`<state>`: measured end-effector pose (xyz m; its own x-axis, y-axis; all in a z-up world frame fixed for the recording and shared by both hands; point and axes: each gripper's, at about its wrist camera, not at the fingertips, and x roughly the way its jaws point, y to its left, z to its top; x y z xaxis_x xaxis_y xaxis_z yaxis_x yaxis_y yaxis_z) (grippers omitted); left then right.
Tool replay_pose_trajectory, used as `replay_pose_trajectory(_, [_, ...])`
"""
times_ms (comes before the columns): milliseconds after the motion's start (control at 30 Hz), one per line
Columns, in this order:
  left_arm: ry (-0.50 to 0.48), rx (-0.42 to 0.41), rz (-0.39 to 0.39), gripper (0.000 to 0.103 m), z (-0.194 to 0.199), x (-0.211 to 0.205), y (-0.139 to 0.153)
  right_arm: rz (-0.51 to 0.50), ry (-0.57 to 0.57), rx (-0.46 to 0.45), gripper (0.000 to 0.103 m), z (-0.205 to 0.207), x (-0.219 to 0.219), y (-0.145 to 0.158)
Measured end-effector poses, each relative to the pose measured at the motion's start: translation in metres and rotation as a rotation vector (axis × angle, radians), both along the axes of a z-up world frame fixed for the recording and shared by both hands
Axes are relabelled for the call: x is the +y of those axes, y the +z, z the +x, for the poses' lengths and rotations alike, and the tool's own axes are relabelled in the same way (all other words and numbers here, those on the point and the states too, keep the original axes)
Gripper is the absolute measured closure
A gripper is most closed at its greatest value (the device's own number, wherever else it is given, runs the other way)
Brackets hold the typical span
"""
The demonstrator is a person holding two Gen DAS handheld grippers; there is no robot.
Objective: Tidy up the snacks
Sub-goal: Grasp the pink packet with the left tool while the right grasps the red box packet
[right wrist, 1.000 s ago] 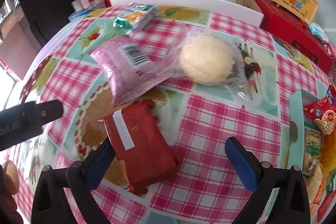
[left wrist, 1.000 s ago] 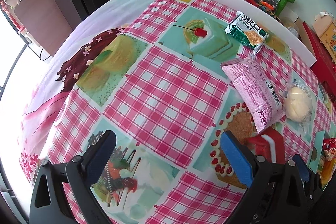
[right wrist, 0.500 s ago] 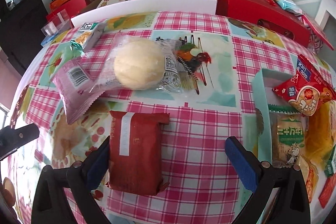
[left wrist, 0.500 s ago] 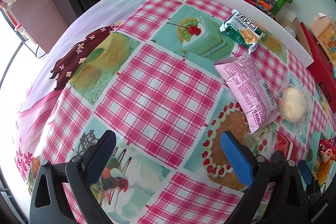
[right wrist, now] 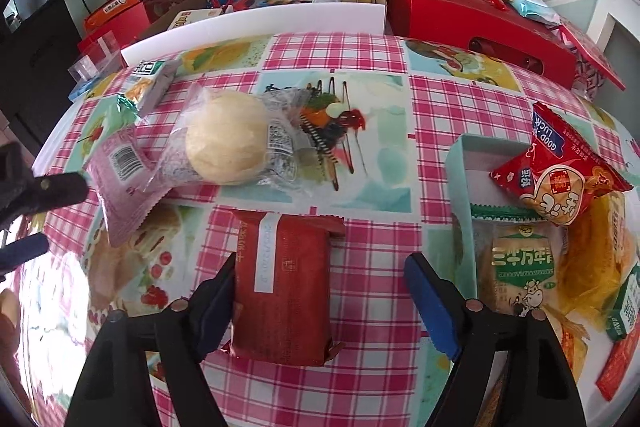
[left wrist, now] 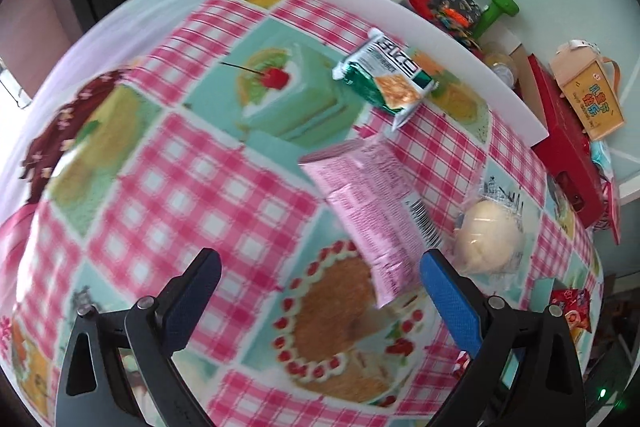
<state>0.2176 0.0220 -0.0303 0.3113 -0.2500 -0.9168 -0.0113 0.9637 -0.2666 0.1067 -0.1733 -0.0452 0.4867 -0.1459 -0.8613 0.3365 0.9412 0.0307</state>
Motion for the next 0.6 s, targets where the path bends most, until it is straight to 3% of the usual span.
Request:
replay_pose_trajectory(133, [0.001,0.031,-0.020,0.003,0.017,-0.016,-0.013,-0.010,0.014,-0.001,0.022,0.001,0.000,-0.001])
replay_pose_trajectory(400, [-0.035,0.009,0.067,0.004,0.050,-0.052,-0.023,-0.023,0.023,-0.001,0.022,0.002,0.000,-0.001])
replay_pose_trajectory(600, [-0.046,-0.008,0.133,0.004,0.061,-0.072,-0.028,-0.027,0.013,-0.003,0.035,0.000,-0.002,0.000])
